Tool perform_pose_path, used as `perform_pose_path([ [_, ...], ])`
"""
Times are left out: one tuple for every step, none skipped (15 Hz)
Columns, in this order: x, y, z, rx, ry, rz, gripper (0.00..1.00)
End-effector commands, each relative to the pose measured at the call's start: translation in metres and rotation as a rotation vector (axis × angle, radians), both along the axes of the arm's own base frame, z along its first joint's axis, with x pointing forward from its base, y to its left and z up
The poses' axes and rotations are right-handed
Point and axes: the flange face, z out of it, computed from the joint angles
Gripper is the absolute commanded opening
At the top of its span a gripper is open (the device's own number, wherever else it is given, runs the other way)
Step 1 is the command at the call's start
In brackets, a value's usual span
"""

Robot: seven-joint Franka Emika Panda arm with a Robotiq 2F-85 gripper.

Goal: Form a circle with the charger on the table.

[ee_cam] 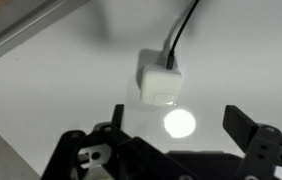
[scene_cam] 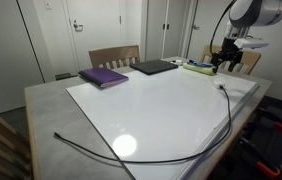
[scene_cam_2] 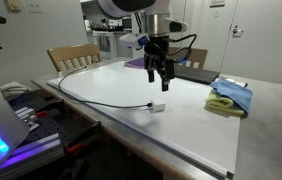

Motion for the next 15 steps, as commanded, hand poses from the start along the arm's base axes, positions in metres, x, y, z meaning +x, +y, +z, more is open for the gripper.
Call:
perform_pose_path([
  [0.004,-0.006,-0.018,-0.004,0.000,0.020,1.00],
  [0.005,-0.006,-0.022,-0.002,0.004,0.022,1.00],
  [0.005,-0.006,-0.028,0.001,0.005,0.020,1.00],
  [0.004,-0.006,-0.031,0.011,0.008,0.014,1.00],
  [0.005,-0.006,-0.036,0.017,0.009,0.008,1.00],
  [0.004,-0.006,-0.040,0.023,0.013,-0.001,1.00],
  [0.005,-0.007,-0.043,0.028,0.015,-0.008,1.00],
  [0.004,-0.007,-0.046,0.034,0.020,-0.017,1.00],
  [0.003,-0.010,-0.049,0.031,0.022,-0.027,1.00],
  [0.002,-0.011,-0.050,0.033,0.027,-0.031,1.00],
  [0.001,-0.014,-0.053,0.029,0.029,-0.037,1.00],
  [0.000,-0.017,-0.053,0.029,0.034,-0.043,1.00],
  [-0.002,-0.020,-0.056,0.028,0.037,-0.051,1.00],
  [-0.002,-0.021,-0.056,0.030,0.041,-0.059,1.00],
  [-0.003,-0.022,-0.058,0.034,0.044,-0.064,1.00],
])
